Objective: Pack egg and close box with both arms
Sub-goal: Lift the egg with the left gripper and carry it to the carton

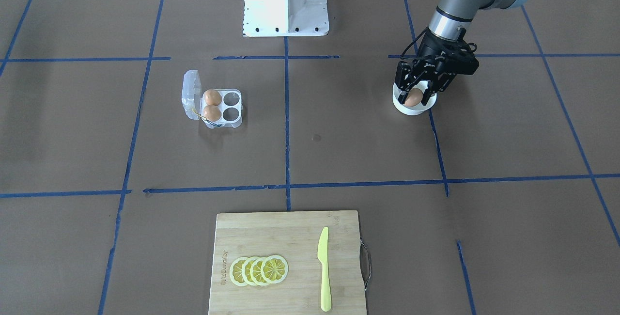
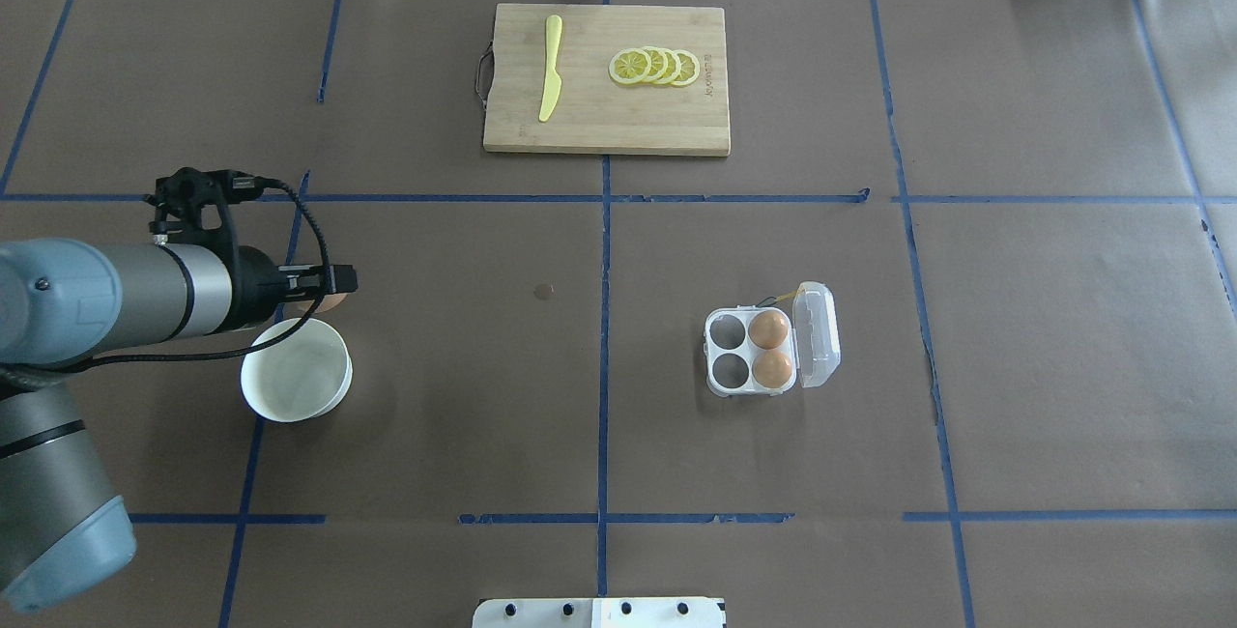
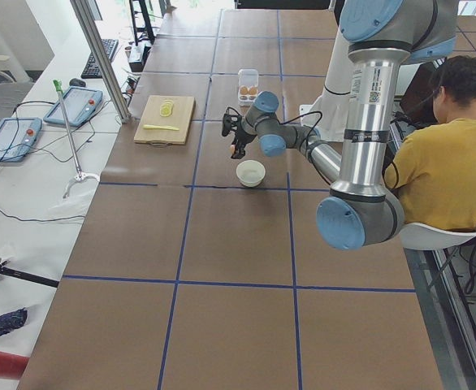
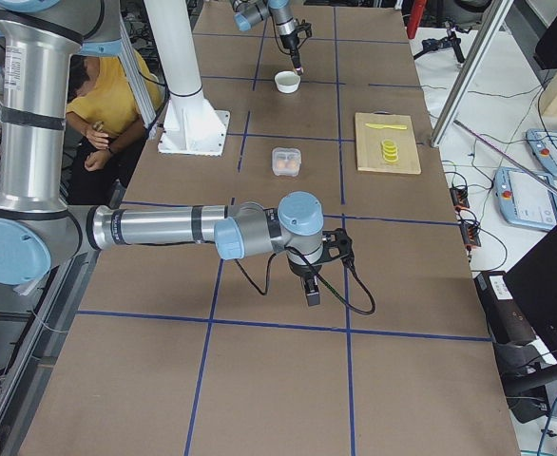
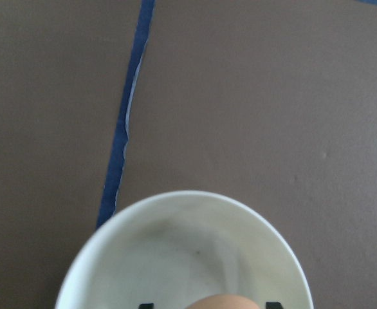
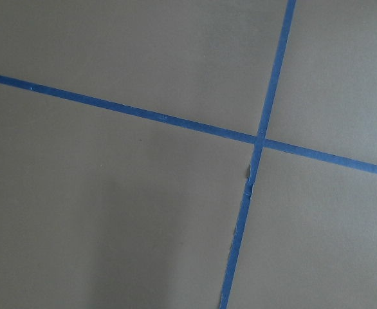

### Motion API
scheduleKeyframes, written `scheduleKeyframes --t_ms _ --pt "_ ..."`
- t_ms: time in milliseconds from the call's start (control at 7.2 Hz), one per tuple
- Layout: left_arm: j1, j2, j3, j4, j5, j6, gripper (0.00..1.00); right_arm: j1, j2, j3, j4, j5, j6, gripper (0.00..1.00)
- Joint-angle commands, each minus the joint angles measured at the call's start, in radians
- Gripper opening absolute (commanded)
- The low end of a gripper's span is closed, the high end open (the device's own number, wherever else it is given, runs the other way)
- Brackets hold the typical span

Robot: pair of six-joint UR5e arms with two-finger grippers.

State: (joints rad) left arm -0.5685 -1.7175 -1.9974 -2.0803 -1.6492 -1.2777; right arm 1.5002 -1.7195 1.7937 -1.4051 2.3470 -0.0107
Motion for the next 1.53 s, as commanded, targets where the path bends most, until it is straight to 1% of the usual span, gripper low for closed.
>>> scheduleKeyframes --t_ms 0,139,278,417,556,833,972,1111,1250,1389 --pt "0.01 -0.248 0.079 -0.001 0.005 0.023 0.0 0.0 0.0 -0.002 0.0 0.0 0.0 1.0" --pt "0.021 -0.304 0.113 -0.035 0.0 0.062 0.0 0.0 0.0 -0.002 0.0 0.0 0.0 1.0" --pt "0.038 -0.326 0.162 -0.202 -0.001 0.286 0.0 0.0 0.0 -0.004 0.0 0.0 0.0 1.0" --pt "0.056 -0.323 0.23 -0.422 -0.003 0.346 0.0 0.0 0.0 -0.007 0.0 0.0 0.0 1.0" --pt "0.088 -0.336 0.318 -0.57 -0.003 0.36 0.0 0.0 0.0 -0.007 0.0 0.0 0.0 1.0" --pt "0.169 -0.451 0.447 -0.723 0.002 0.368 0.0 0.0 0.0 -0.007 0.0 0.0 0.002 1.0" --pt "0.199 -0.47 0.503 -0.804 0.046 0.367 0.0 0.0 0.003 -0.007 0.0 -0.002 0.002 1.0" --pt "0.226 -0.493 0.555 -0.854 0.105 0.367 0.0 0.0 0.003 -0.007 0.0 -0.002 0.002 1.0" --pt "0.239 -0.54 0.628 -0.903 0.121 0.367 0.0 0.0 0.003 -0.007 0.0 -0.002 0.0 1.0" --pt "0.266 -0.575 0.688 -0.929 0.17 0.367 0.0 0.0 0.003 -0.007 0.0 -0.003 0.002 1.0"
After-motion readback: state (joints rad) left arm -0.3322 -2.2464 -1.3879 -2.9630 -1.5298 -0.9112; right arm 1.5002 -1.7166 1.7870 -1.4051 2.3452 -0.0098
